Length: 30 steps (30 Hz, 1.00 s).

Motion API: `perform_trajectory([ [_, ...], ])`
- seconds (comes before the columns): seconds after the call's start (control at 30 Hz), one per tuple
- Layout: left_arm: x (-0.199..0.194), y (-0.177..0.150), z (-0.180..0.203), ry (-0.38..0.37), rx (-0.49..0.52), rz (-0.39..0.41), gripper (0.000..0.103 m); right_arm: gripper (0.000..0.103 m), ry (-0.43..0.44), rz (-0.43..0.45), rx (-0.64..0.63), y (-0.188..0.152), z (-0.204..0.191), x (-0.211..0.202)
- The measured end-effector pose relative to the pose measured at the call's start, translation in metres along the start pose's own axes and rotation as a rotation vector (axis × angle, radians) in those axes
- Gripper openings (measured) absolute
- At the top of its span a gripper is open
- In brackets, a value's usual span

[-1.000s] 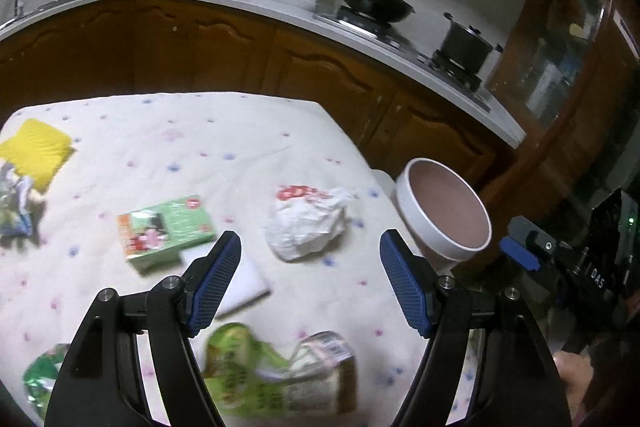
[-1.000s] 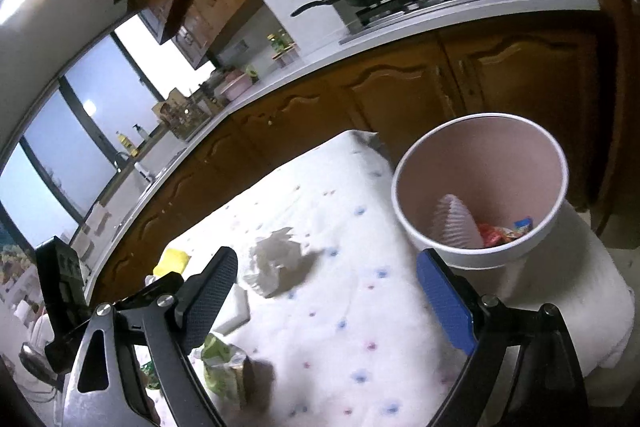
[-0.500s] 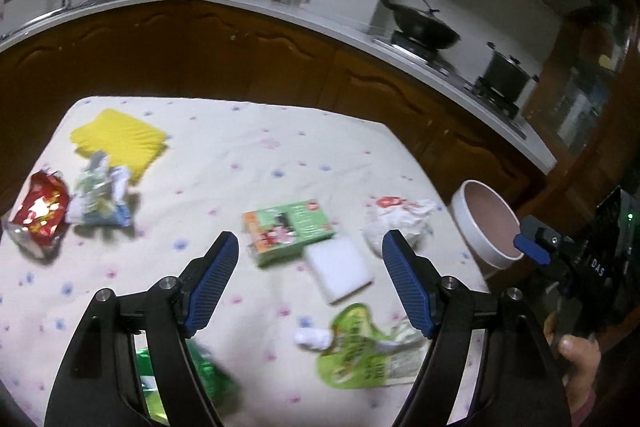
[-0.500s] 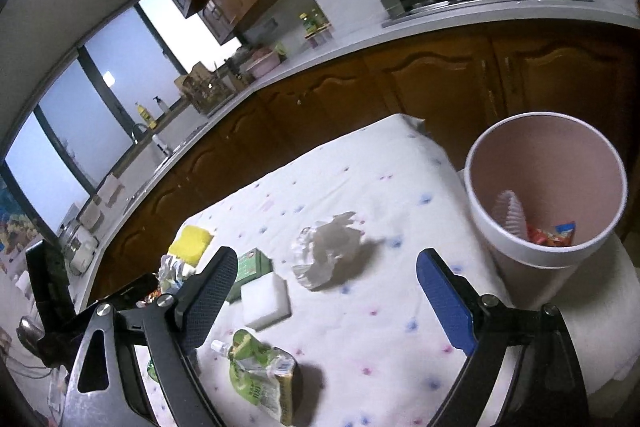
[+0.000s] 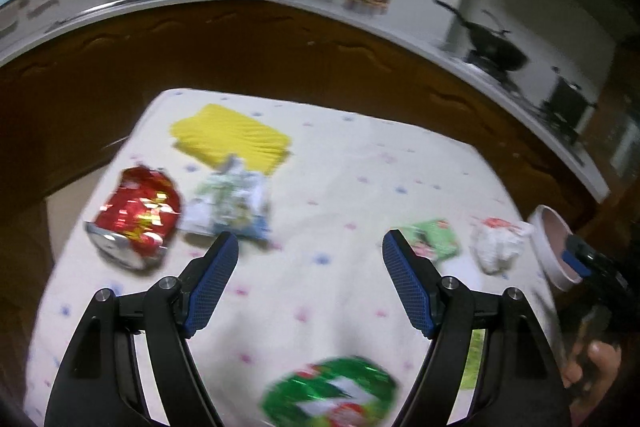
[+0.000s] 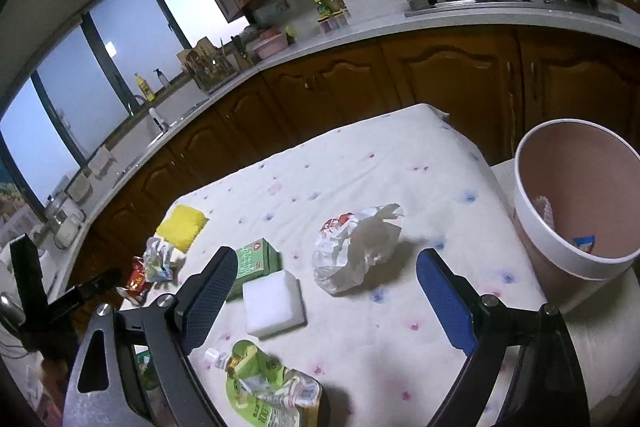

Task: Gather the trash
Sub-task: 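Grasp crumpled white tissue with left tool while right tool grasps red-printed tissue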

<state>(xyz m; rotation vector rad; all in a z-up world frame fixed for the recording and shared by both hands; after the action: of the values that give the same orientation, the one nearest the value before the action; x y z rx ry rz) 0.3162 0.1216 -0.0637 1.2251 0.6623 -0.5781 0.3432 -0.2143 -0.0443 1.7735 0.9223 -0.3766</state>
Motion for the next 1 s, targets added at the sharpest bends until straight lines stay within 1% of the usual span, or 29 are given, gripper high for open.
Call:
perform_trajectory([
  [0.07,0.010,0.007,-0.018,0.047,-0.011,-0.009,0.076,0.092,-0.010,-0.007,-0.009,0.001,-0.003,0.007],
  [0.17,0.025,0.015,-0.033,0.086,-0.004,-0.026,0.076,0.092,-0.012,-0.021,-0.020,0.002,-0.006,0.018],
  [0.27,0.040,0.018,-0.040,0.128,0.016,-0.056,0.076,0.092,-0.031,-0.042,-0.030,0.002,-0.007,0.030],
  [0.33,0.052,0.020,-0.043,0.135,0.026,-0.076,0.075,0.092,-0.042,-0.064,-0.029,0.001,-0.005,0.039],
  [0.37,0.056,0.020,-0.044,0.134,0.027,-0.082,0.072,0.091,-0.044,-0.075,-0.025,0.000,-0.004,0.044],
  [0.4,0.060,0.021,-0.044,0.130,0.028,-0.089,0.066,0.091,-0.043,-0.082,-0.020,0.000,-0.003,0.048],
  [0.43,0.064,0.022,-0.044,0.127,0.030,-0.096,0.062,0.091,-0.043,-0.088,-0.015,0.000,-0.002,0.052],
  [0.5,0.072,0.022,-0.042,0.122,0.037,-0.114,0.049,0.090,-0.047,-0.096,-0.011,0.001,0.000,0.058],
  [0.53,0.078,0.021,-0.042,0.119,0.042,-0.130,0.044,0.090,-0.048,-0.100,-0.010,0.002,0.000,0.061],
  [0.57,0.083,0.019,-0.042,0.115,0.042,-0.147,0.030,0.089,-0.054,-0.109,-0.008,0.002,0.001,0.065],
  [0.6,0.087,0.016,-0.040,0.108,0.041,-0.164,0.017,0.085,-0.056,-0.121,-0.006,0.001,0.003,0.069],
  [0.63,0.090,0.013,-0.039,0.095,0.041,-0.180,0.017,0.081,-0.054,-0.131,-0.002,0.001,0.004,0.073],
  [0.67,0.089,0.013,-0.038,0.095,0.046,-0.172,0.014,0.073,-0.053,-0.143,0.003,-0.001,0.005,0.077],
  [0.7,0.088,0.012,-0.037,0.100,0.055,-0.169,0.009,0.056,-0.056,-0.148,0.002,-0.002,0.006,0.079],
  [0.73,0.086,0.012,-0.035,0.096,0.062,-0.167,0.009,0.045,-0.065,-0.153,-0.004,-0.004,0.008,0.081],
  [0.77,0.083,0.012,-0.033,0.092,0.065,-0.160,0.008,0.025,-0.069,-0.156,-0.006,-0.005,0.009,0.082],
  [0.87,0.076,0.012,-0.029,0.083,0.073,-0.145,0.006,0.021,-0.072,-0.136,-0.027,-0.006,0.009,0.076],
  [0.9,0.071,0.013,-0.026,0.072,0.071,-0.139,0.005,0.019,-0.068,-0.129,-0.033,-0.006,0.008,0.072],
  [1.0,0.058,0.018,-0.017,0.036,0.067,-0.113,0.005,0.018,-0.057,-0.104,-0.041,-0.003,0.006,0.060],
])
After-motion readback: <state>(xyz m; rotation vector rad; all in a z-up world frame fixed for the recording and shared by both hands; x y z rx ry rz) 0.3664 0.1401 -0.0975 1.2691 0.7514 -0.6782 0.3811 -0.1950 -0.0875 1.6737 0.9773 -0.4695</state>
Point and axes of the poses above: each gripper's, at about its wrist camera, not at the fingertips, and x roughly the way its jaws point, z to its right, y to its top, the point moved 9 cm from there along x, roughly the way its jaws point, and after that the axes turned 5 degrees about -z, right-handed, at the moved point
